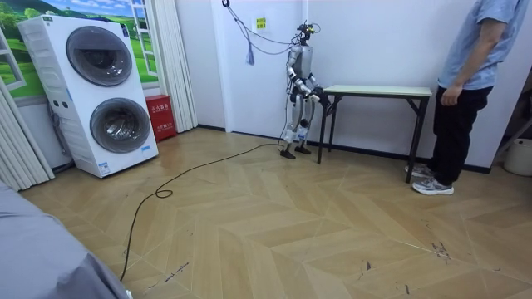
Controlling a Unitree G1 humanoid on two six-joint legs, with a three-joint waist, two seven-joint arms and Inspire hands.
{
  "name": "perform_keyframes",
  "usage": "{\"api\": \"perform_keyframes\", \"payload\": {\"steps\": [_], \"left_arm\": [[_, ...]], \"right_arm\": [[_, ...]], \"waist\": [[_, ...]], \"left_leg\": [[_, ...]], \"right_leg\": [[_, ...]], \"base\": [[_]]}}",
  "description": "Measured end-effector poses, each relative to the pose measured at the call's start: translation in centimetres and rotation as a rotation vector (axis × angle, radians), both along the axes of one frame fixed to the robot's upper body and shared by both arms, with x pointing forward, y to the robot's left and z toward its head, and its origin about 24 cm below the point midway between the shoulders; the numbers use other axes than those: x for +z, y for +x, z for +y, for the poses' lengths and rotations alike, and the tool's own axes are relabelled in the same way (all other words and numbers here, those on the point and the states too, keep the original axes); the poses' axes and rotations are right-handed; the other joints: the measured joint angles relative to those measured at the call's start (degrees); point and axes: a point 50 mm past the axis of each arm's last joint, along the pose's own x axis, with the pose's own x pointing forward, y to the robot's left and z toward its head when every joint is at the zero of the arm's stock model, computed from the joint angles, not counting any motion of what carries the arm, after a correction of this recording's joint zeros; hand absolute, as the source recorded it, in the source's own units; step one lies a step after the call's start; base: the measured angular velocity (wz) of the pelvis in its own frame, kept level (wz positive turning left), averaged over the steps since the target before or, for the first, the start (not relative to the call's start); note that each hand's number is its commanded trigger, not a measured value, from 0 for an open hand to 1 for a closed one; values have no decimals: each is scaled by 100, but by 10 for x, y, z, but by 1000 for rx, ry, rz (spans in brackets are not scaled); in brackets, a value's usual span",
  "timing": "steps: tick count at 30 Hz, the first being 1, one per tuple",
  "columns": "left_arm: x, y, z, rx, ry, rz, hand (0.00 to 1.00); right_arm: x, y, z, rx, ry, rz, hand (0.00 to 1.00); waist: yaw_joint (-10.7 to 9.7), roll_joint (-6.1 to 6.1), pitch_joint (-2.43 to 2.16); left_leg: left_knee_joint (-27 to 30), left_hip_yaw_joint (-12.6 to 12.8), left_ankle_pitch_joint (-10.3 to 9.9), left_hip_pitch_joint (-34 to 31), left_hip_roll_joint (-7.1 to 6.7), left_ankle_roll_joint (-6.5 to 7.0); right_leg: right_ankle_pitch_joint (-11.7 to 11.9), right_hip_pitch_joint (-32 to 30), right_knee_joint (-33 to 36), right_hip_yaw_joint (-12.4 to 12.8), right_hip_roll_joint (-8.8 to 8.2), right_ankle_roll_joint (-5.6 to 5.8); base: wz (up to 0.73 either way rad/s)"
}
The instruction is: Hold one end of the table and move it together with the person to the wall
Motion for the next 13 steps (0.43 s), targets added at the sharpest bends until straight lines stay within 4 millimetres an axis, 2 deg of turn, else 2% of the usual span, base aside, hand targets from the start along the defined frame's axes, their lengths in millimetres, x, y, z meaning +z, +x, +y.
{"api": "perform_keyframes", "payload": {"steps": [2, 8, 10, 13], "left_arm": [[-6, -8, 5, -15, 46, 39, 0], [-17, -13, 19, 13, 153, 90, 0], [-24, -25, 29, 61, 195, 139, 0], [-31, -40, 44, 113, 266, 204, 0]], "right_arm": [[-6, -5, -4, 20, -49, 28, 0], [-25, -21, -23, -3, -179, 153, 0], [-32, -31, -33, -48, -220, 208, 0], [-39, -41, -45, -114, -265, 275, 0]], "waist": [[-4, 2, 1], [-1, 31, -14], [-1, 35, -19], [1, 32, -16]], "left_leg": [[8, 0, 1, -2, 1, 0], [-1, -10, 2, 2, 2, -2], [-12, -11, 2, 26, 2, -4], [-51, 0, -6, 100, 0, -16]], "right_leg": [[0, -2, 0, -2, 0, 0], [1, -4, -6, -46, -1, 0], [1, 29, -27, -180, -7, -1], [13, 113, -106, -210, -8, -6]], "base": [[2], [0], [0], [-3]]}}
